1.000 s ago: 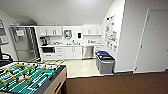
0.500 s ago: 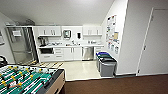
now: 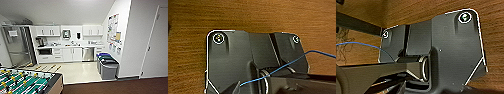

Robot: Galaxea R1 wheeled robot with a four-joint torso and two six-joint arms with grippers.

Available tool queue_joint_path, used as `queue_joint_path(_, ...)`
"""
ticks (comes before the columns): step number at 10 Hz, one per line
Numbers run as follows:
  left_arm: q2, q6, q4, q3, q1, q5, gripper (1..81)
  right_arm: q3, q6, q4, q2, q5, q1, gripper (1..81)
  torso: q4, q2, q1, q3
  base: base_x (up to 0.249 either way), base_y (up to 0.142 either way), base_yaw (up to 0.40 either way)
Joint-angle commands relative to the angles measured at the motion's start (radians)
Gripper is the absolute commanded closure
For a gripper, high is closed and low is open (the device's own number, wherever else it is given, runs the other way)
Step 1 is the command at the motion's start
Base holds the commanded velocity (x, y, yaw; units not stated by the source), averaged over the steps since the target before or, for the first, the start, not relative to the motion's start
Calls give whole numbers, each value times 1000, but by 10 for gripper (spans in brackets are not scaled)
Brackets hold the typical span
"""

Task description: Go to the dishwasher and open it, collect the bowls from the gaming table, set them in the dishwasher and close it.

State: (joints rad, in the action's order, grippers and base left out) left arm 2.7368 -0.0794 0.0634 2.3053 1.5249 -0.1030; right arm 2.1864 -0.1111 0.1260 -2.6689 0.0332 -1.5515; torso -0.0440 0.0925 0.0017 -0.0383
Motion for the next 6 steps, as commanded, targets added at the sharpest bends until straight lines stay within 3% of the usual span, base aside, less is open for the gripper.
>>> queue_joint_path(1,-20,0,4,-9,-58,43,10,-5,-4,-14,21,-52,55,10,0,0,0,0,277,0,0)
queue_joint_path(6,-23,0,6,-9,-57,43,10,12,-4,-14,18,-52,55,10,0,0,0,0,277,0,0)
